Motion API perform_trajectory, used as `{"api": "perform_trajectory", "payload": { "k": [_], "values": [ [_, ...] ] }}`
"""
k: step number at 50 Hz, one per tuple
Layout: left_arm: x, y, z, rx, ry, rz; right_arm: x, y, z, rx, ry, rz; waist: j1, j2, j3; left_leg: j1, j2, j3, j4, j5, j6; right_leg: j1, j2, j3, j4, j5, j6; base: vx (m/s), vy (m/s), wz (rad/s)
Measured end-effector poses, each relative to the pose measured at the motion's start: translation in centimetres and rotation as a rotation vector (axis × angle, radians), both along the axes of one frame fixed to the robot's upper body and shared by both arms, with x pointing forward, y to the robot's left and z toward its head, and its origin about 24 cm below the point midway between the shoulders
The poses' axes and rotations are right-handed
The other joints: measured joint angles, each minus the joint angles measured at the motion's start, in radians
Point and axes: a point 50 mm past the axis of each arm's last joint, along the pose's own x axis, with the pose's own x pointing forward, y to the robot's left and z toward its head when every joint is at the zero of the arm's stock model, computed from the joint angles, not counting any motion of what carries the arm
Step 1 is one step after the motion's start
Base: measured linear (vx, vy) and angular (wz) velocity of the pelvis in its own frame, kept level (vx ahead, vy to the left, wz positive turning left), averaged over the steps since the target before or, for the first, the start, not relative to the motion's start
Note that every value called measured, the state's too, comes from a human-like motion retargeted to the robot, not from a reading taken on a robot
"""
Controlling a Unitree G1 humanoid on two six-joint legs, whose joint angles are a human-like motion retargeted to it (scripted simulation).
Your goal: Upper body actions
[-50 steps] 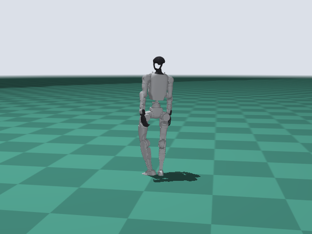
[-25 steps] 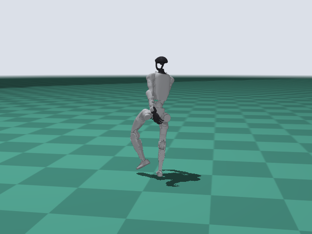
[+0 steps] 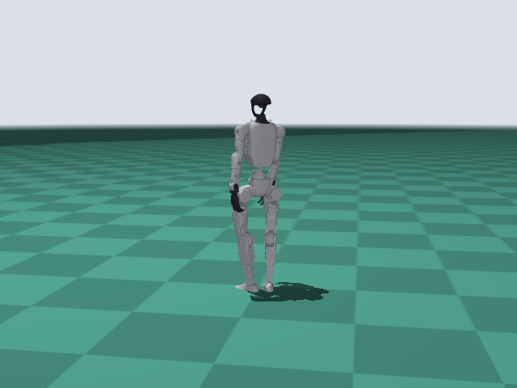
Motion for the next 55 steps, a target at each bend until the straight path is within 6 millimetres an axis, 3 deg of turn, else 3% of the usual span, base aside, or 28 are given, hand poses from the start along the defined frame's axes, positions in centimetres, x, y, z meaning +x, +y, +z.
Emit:
{"api": "perform_trajectory", "payload": {
  "k": [5,11,15,22,25,30,37,43,48,52,55],
  "values": [
    [-1.2,-0.4,0.1,-0.015,0.037,0.013,0.0,0.4,0.0,0.023,-0.012,0.062,-0.011,-0.003,-0.021,0.018,-0.011,0.027,-0.022,-0.008,0.013,-0.005,-0.002,0.022,0.002,0.003,0.011,0.14,0.1,-0.29],
    [-2.6,-0.9,0.3,-0.046,0.104,-0.006,-1.2,-0.5,-0.3,-0.006,-0.028,0.083,-0.005,-0.014,-0.038,0.027,-0.023,0.042,-0.025,-0.026,0.028,-0.013,-0.014,0.035,0.017,-0.001,0.026,0.16,0.12,-0.13],
    [-3.0,-1.0,0.4,-0.032,0.128,-0.054,-3.6,-1.7,-0.8,-0.043,0.006,0.057,0.0,-0.022,-0.045,0.036,-0.033,0.043,-0.028,-0.037,0.039,-0.017,-0.025,0.039,0.04,-0.015,0.035,0.11,0.01,-0.03],
    [-2.2,-0.6,0.5,0.01,0.182,-0.123,-10.0,-4.2,-1.4,-0.144,0.166,0.016,0.001,-0.029,-0.035,0.055,-0.033,0.045,-0.029,-0.057,0.054,-0.041,-0.052,0.035,0.163,-0.061,0.05,0.15,0.13,-0.06],
    [-0.2,-0.7,0.3,0.036,0.161,-0.099,-12.6,-5.0,-1.3,-0.188,0.232,0.024,0.01,-0.028,-0.01,0.073,-0.023,0.07,-0.028,-0.064,0.059,-0.072,-0.062,0.037,0.285,-0.008,0.057,0.03,0.02,-0.47],
    [6.3,-1.5,-0.2,0.045,-0.038,-0.095,-15.5,-6.7,-0.9,-0.266,0.278,0.019,-0.013,0.017,0.043,0.087,0.033,0.097,-0.032,-0.06,0.065,-0.235,-0.094,0.011,0.616,0.273,0.081,-0.02,0.13,-0.3],
    [17.7,-1.9,1.6,0.065,-0.374,-0.114,-18.7,-8.5,-0.1,-0.351,0.388,-0.071,-0.131,0.057,0.123,0.086,0.092,0.077,-0.012,-0.055,0.091,-0.495,-0.233,-0.117,1.1,0.138,-0.062,-0.06,0.06,0.15],
    [24.5,-2.9,4.4,0.064,-0.616,-0.098,-21.4,-8.6,0.5,-0.366,0.472,-0.137,-0.176,0.051,0.119,0.066,0.101,0.066,-0.006,-0.053,0.103,-0.671,-0.231,-0.077,1.218,0.124,-0.085,0.0,0.0,0.08],
    [26.4,-3.3,5.4,0.068,-0.707,-0.086,-21.3,-8.6,0.5,-0.369,0.478,-0.113,-0.18,0.046,0.108,0.065,0.101,0.09,-0.012,-0.056,0.099,-0.642,-0.19,-0.09,1.105,0.142,-0.093,0.0,-0.02,-0.24],
    [25.0,-3.4,4.6,0.063,-0.659,-0.096,-20.2,-8.2,0.2,-0.345,0.441,-0.09,-0.175,0.044,0.092,0.071,0.094,0.106,-0.019,-0.061,0.092,-0.535,-0.129,-0.086,0.92,0.196,-0.051,0.01,-0.02,-0.22],
    [22.7,-3.3,3.4,0.052,-0.58,-0.11,-19.2,-7.7,-0.2,-0.317,0.405,-0.08,-0.157,0.036,0.078,0.08,0.08,0.123,-0.026,-0.065,0.088,-0.432,-0.083,-0.059,0.757,0.246,-0.015,0.03,-0.02,-0.27]
  ]
}}
